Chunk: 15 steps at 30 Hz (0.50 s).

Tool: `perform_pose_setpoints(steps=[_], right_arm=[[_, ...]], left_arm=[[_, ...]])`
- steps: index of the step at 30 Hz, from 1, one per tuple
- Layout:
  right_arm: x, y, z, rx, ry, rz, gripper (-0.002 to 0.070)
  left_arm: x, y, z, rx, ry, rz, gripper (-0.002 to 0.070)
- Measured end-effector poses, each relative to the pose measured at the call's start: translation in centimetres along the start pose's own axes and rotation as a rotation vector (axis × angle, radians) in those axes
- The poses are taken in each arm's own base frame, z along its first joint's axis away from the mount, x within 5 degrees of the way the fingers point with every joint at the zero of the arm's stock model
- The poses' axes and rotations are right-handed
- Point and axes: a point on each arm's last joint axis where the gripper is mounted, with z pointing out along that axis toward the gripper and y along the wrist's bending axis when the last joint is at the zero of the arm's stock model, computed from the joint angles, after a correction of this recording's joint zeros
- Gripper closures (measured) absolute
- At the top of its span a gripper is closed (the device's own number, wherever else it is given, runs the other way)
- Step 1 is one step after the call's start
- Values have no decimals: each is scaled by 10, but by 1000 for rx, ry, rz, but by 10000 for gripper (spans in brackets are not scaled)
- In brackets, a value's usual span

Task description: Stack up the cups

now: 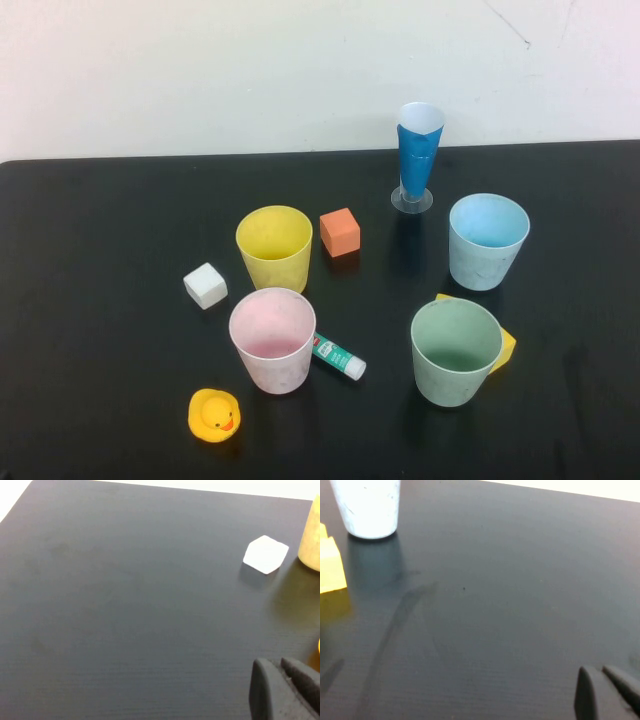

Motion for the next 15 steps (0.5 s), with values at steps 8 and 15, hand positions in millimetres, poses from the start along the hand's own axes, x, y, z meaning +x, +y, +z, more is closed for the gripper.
perform_pose_setpoints(steps=[8, 15], right_arm=[[0, 0, 0, 0, 0, 0, 678], [-1, 0, 0, 1, -9, 0, 678]], left_arm=[[0, 0, 0, -1, 0, 2, 674], [0, 0, 0, -1, 0, 3, 674]])
